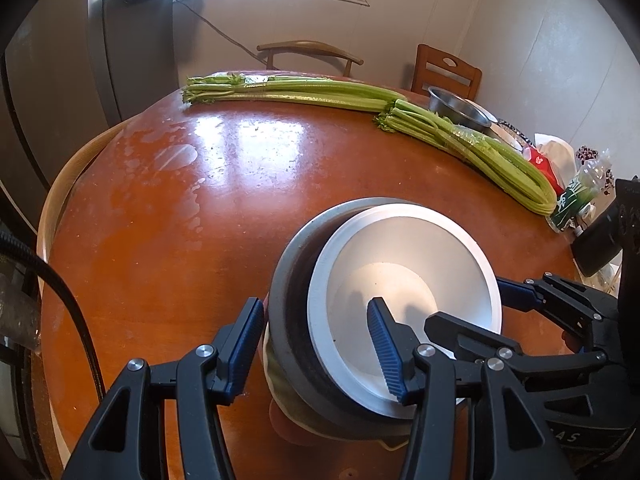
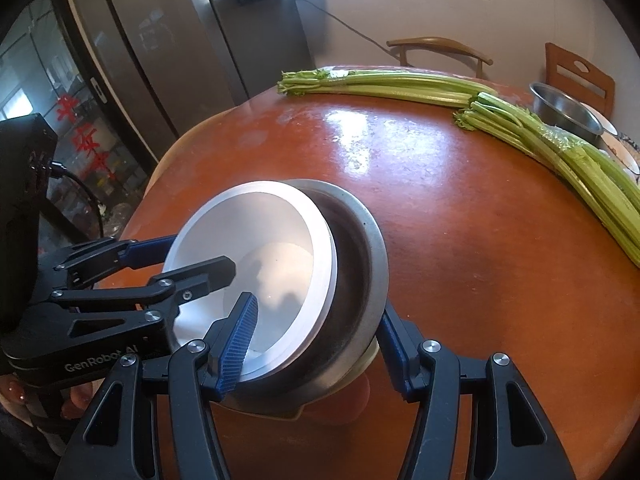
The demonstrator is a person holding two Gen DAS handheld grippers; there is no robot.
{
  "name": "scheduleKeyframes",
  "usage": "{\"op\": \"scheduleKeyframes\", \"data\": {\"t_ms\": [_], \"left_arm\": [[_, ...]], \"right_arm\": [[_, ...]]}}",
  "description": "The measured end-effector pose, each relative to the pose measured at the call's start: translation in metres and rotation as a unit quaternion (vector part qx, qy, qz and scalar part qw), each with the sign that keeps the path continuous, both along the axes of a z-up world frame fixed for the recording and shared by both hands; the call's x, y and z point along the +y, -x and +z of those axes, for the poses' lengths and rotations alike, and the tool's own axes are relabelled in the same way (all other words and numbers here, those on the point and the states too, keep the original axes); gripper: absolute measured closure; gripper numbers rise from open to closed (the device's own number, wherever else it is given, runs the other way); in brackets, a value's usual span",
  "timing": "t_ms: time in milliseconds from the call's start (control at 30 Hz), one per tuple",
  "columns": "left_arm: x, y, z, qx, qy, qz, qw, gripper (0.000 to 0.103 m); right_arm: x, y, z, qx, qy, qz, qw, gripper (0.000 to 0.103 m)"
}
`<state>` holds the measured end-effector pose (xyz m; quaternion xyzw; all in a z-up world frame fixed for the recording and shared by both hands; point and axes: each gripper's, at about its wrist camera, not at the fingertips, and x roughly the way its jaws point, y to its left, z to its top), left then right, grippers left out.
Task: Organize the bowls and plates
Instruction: 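Lower the nested bowls onto the steel tray and open the left gripper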
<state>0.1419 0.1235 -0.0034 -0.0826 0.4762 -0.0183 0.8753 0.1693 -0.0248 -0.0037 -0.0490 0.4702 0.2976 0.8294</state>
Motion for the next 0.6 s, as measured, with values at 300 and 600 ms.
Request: {"op": "scheduleKeyframes", "data": {"t_ms": [300,600], "left_arm": [[0.003,0.008,0.012,-0.016,-0.009,0.008,0.9998,0.049],[-0.002,0.022,0.024,-0.034,-0.016,0.017,0.9992,0.049]], "right_arm": [[-0.002,0.002,0.001,-0.008,0.009,-0.004,1.000,0.042],[-0.008,0.013,0.015,-0.034,0.006,-0.009,0.999,0.042]]}}
